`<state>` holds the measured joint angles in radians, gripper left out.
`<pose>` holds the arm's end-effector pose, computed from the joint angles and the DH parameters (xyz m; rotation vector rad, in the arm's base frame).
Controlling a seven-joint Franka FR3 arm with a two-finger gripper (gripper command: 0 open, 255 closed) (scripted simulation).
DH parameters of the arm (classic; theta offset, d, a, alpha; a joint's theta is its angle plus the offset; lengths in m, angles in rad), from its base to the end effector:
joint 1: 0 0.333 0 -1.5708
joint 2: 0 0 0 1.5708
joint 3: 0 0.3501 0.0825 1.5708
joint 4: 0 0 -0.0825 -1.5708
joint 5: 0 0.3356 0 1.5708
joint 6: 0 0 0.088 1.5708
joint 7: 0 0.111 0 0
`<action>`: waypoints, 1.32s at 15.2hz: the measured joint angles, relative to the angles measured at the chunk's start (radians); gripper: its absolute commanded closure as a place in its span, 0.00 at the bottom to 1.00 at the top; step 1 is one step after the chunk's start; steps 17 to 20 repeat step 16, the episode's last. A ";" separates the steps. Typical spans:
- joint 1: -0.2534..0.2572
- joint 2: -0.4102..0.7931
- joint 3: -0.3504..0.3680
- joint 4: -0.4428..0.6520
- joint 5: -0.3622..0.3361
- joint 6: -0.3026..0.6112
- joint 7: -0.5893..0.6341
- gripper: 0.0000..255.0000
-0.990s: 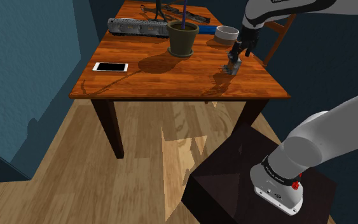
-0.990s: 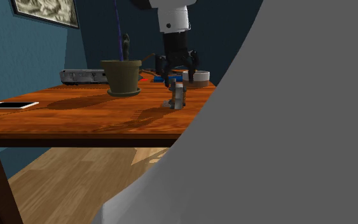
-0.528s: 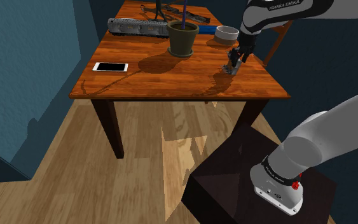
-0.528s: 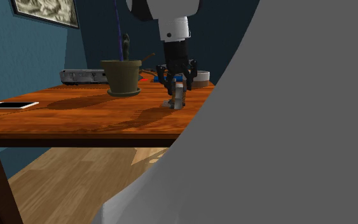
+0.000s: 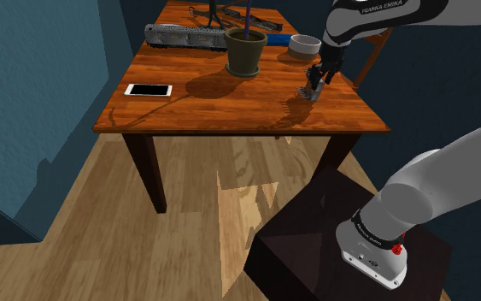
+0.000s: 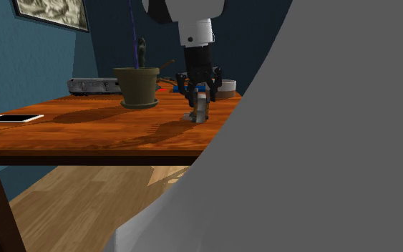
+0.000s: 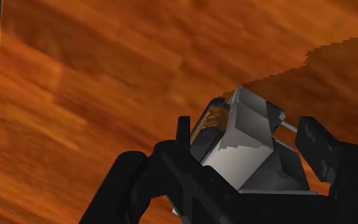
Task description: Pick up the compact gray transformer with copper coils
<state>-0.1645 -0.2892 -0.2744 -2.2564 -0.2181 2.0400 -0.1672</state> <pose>0.3696 -0.1995 0.5297 2.9961 -0.2564 0.0415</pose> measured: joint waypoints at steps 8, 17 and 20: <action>0.002 -0.020 0.007 0.072 0.005 -0.094 -0.010 1.00; 0.006 -0.023 0.015 0.171 0.013 -0.196 -0.021 1.00; 0.006 -0.023 0.015 0.171 0.013 -0.196 -0.021 1.00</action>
